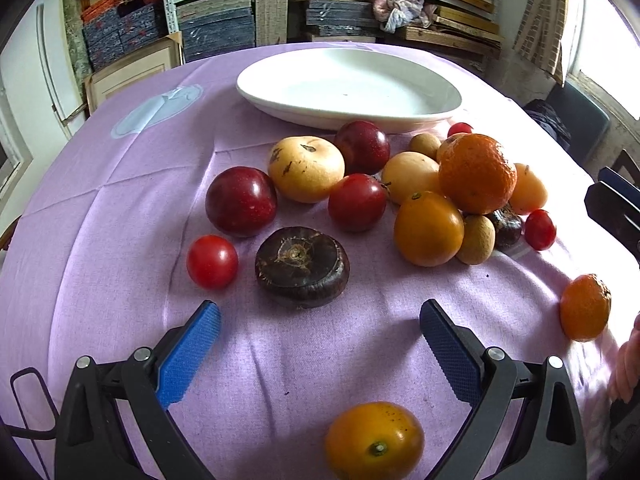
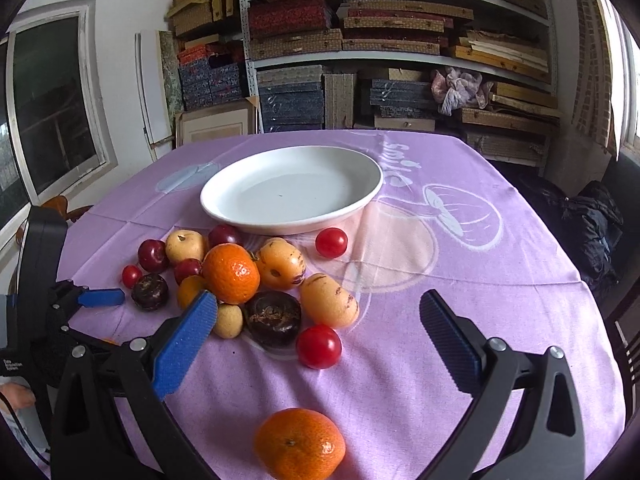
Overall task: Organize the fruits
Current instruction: 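Grasp the mandarin with the right tool while the left tool grasps a small yellow orange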
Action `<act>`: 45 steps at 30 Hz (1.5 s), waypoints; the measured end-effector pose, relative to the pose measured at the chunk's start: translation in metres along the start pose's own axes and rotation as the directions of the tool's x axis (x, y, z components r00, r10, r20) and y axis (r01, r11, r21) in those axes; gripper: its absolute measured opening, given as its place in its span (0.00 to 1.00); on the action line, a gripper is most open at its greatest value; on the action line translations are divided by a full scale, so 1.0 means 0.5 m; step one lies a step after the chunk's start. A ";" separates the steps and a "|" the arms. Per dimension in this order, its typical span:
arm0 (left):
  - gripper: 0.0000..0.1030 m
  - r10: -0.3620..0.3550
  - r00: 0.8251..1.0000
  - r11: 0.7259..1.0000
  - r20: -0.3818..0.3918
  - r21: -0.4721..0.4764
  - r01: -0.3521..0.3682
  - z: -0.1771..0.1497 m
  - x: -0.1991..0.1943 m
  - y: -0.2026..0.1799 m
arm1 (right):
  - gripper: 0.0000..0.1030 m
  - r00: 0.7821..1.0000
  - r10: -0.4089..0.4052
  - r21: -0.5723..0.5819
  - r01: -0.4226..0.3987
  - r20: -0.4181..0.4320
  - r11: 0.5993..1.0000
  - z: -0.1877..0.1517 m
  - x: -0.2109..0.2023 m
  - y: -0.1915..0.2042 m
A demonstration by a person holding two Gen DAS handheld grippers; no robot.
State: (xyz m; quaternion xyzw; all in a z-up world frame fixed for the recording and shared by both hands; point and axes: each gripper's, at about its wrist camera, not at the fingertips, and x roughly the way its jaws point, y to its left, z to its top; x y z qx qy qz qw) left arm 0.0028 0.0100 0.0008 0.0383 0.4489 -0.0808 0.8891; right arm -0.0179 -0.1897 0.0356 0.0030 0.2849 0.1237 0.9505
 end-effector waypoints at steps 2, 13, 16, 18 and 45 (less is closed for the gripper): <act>0.97 -0.024 1.000 1.000 0.007 0.006 0.024 0.001 0.000 0.011 | 0.96 0.998 -0.042 -0.011 0.042 0.043 0.999 -0.003 -0.013 0.005; 0.97 -0.012 0.994 0.996 0.111 0.091 0.002 -0.042 -0.115 0.020 | 0.96 0.997 0.064 -0.043 -0.062 0.048 0.997 -0.035 -0.088 -0.013; 0.97 0.082 0.990 0.974 0.117 0.199 -0.104 -0.083 -0.124 -0.023 | 0.96 0.995 0.098 -0.045 -0.098 0.004 0.994 -0.057 -0.103 -0.020; 0.97 0.150 0.977 0.956 0.154 0.228 -0.183 -0.097 -0.124 -0.039 | 0.96 0.996 0.079 -0.054 -0.080 -0.028 0.995 -0.073 -0.105 -0.024; 0.37 -0.120 0.992 0.982 0.032 0.154 0.113 -0.097 -0.073 -0.020 | 0.46 0.954 0.109 -0.138 -0.152 -0.279 0.979 -0.108 -0.008 0.003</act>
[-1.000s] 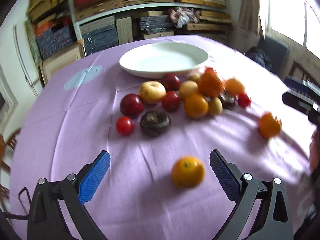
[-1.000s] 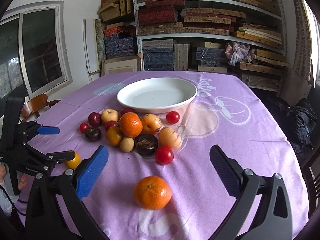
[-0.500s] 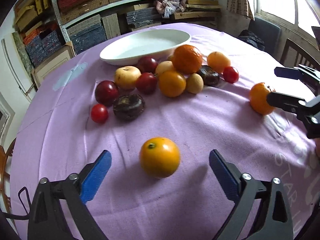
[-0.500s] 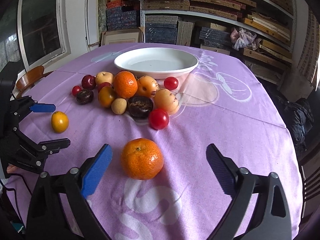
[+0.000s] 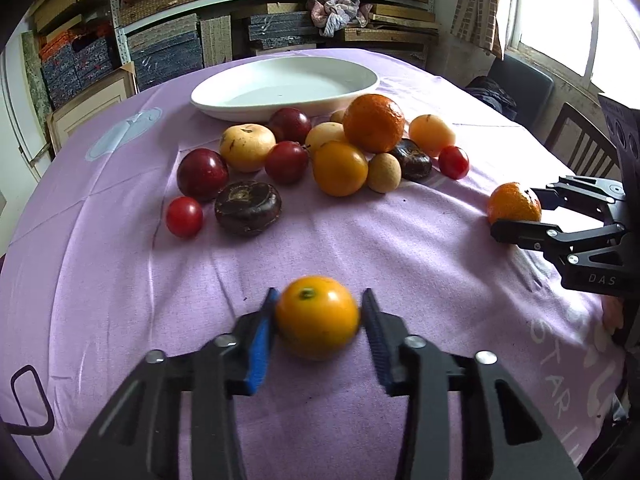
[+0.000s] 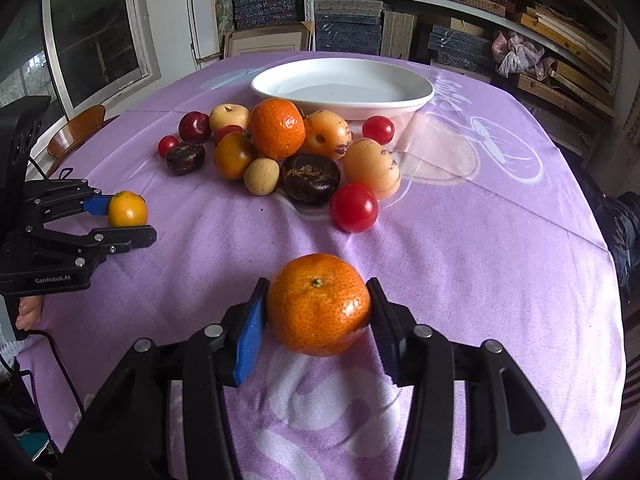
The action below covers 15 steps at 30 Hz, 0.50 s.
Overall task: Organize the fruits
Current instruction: 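Grasp the mandarin with the right tool while the left tool grasps a small yellow orange, then carry both fruits onto the white plate and open both tools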
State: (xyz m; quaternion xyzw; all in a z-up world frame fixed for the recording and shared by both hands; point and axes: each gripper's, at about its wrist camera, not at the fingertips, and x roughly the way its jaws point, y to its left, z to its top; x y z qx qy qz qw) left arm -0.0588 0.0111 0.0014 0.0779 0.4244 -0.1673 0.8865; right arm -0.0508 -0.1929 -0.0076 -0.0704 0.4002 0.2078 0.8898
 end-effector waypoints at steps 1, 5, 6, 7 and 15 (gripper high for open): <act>0.37 -0.010 1.000 1.000 0.001 -0.010 0.010 0.002 0.000 0.005 | 0.46 1.000 0.003 0.006 -0.003 0.001 1.000 0.000 0.000 -0.001; 0.37 -0.049 0.999 0.998 0.017 -0.028 0.049 0.010 -0.010 0.016 | 0.45 1.000 0.013 0.031 -0.013 0.025 0.999 0.012 -0.019 -0.014; 0.37 -0.048 0.998 0.998 0.030 -0.028 0.049 0.013 -0.017 0.015 | 0.45 0.999 0.003 0.030 -0.004 0.045 1.000 0.021 -0.031 -0.016; 0.37 -0.042 0.998 0.999 0.044 -0.023 0.043 0.022 -0.027 0.017 | 0.45 0.998 -0.008 0.028 0.006 0.063 1.000 0.031 -0.044 -0.019; 0.36 0.037 0.987 0.998 0.159 -0.062 -0.027 0.187 -0.077 0.072 | 0.45 0.985 -0.035 0.054 0.026 0.170 0.998 0.181 -0.068 -0.060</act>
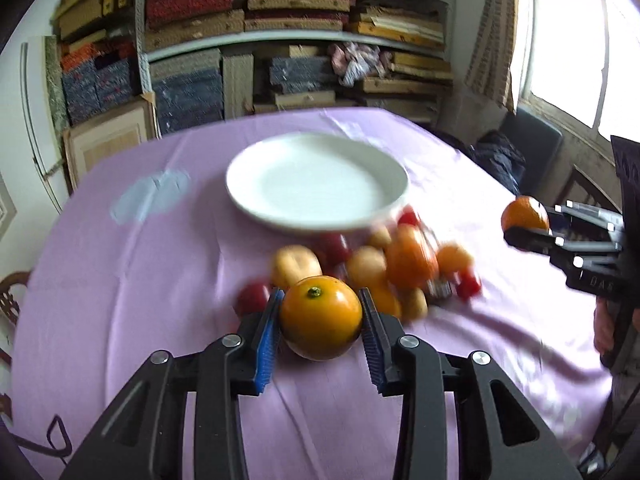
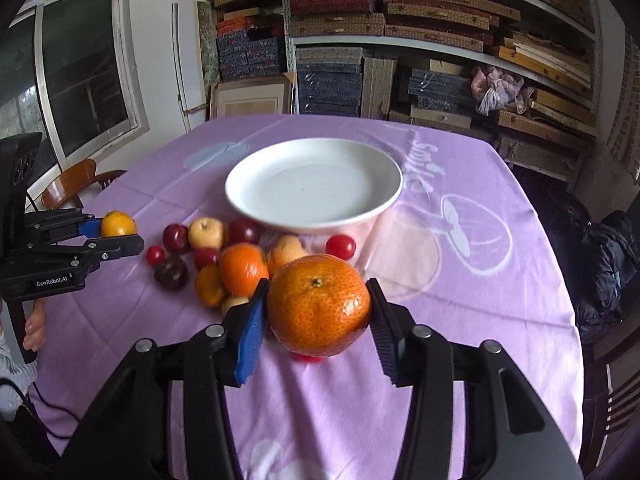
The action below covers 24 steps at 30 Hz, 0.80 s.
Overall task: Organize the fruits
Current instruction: 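Carry both fruits onto the white plate and open both tools, then withdraw both open tools from the plate back toward the fruit pile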
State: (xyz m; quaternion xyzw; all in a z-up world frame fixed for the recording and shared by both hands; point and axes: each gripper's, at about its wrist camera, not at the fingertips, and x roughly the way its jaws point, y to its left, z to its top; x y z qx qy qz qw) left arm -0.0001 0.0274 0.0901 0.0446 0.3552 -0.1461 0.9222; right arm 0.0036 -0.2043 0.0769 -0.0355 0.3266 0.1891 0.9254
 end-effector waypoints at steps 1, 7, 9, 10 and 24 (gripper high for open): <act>0.36 0.012 1.000 1.000 0.011 -0.014 -0.012 0.039 0.014 0.009 | 0.45 1.000 0.000 0.013 0.000 0.009 1.000 0.025 0.018 -0.007; 0.37 0.028 0.999 0.998 -0.047 -0.062 -0.030 0.144 0.167 0.027 | 0.45 1.000 0.012 0.098 -0.010 -0.013 0.995 0.134 0.178 -0.041; 0.36 0.004 0.997 0.996 -0.079 -0.090 -0.011 0.151 0.210 0.035 | 0.45 0.999 0.016 0.109 -0.012 -0.033 0.994 0.147 0.227 -0.045; 0.37 -0.018 0.995 0.994 -0.097 -0.110 0.008 0.155 0.232 0.041 | 0.45 0.999 0.017 0.115 -0.012 -0.047 0.993 0.151 0.251 -0.049; 0.66 0.040 0.996 0.992 -0.075 -0.115 -0.048 0.130 0.181 0.082 | 0.76 0.999 0.022 0.123 -0.026 0.038 0.992 0.139 0.212 -0.064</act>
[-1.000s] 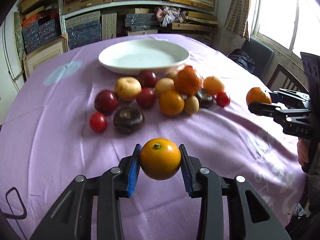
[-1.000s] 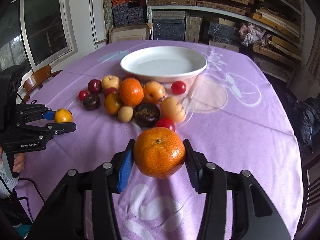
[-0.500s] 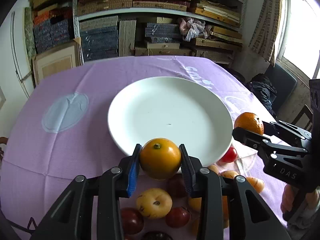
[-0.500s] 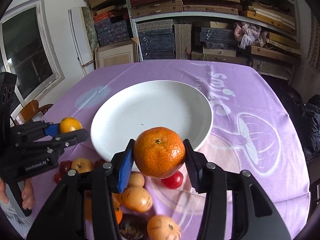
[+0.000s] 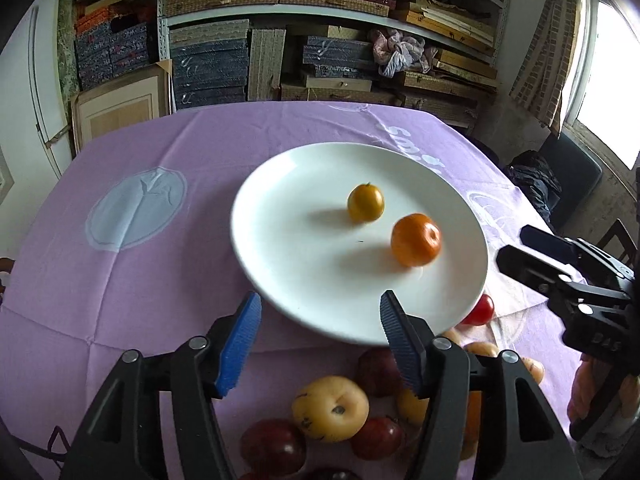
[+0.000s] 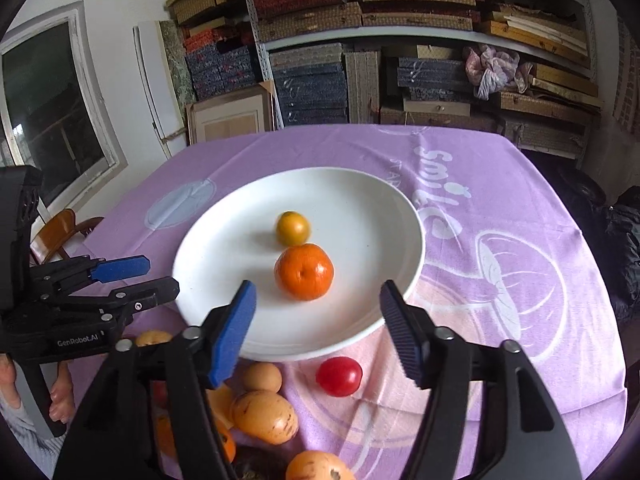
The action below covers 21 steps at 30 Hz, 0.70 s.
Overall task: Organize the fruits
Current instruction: 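Withdraw both open tools from the plate back toward the fruit pile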
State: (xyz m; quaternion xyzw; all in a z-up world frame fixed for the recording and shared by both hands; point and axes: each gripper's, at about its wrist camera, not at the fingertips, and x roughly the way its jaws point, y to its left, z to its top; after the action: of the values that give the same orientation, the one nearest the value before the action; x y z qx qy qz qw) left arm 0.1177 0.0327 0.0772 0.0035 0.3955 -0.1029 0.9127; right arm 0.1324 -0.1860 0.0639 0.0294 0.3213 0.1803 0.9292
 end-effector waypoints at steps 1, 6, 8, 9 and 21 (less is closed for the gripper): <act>0.73 0.015 1.000 1.000 0.017 0.003 -0.015 -0.011 -0.023 0.005 | 0.95 0.999 0.005 0.000 -0.005 0.040 1.000 -0.012 -0.033 0.004; 0.90 0.113 0.988 0.993 0.107 -0.031 -0.110 -0.108 -0.123 0.045 | 0.96 0.964 -0.046 -0.120 0.080 0.262 0.989 -0.111 -0.169 0.028; 0.90 0.109 0.989 0.994 0.100 -0.045 -0.104 -0.144 -0.131 0.050 | 0.96 0.943 -0.103 -0.156 0.158 0.315 0.975 -0.154 -0.194 0.035; 0.90 0.106 0.990 0.994 0.096 -0.045 -0.102 -0.160 -0.131 0.051 | 0.96 0.943 -0.111 -0.159 0.167 0.313 0.973 -0.171 -0.201 0.035; 0.90 0.063 0.998 0.997 0.014 -0.039 -0.063 -0.221 -0.095 0.062 | 0.96 0.956 -0.033 -0.094 0.063 0.290 0.994 -0.212 -0.257 0.015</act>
State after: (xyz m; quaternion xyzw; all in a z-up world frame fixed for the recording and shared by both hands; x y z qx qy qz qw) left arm 0.0124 0.0815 0.0335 -0.0025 0.3903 -0.0665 0.9183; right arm -0.0280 -0.2307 0.0564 0.0000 0.1736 0.1678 0.9704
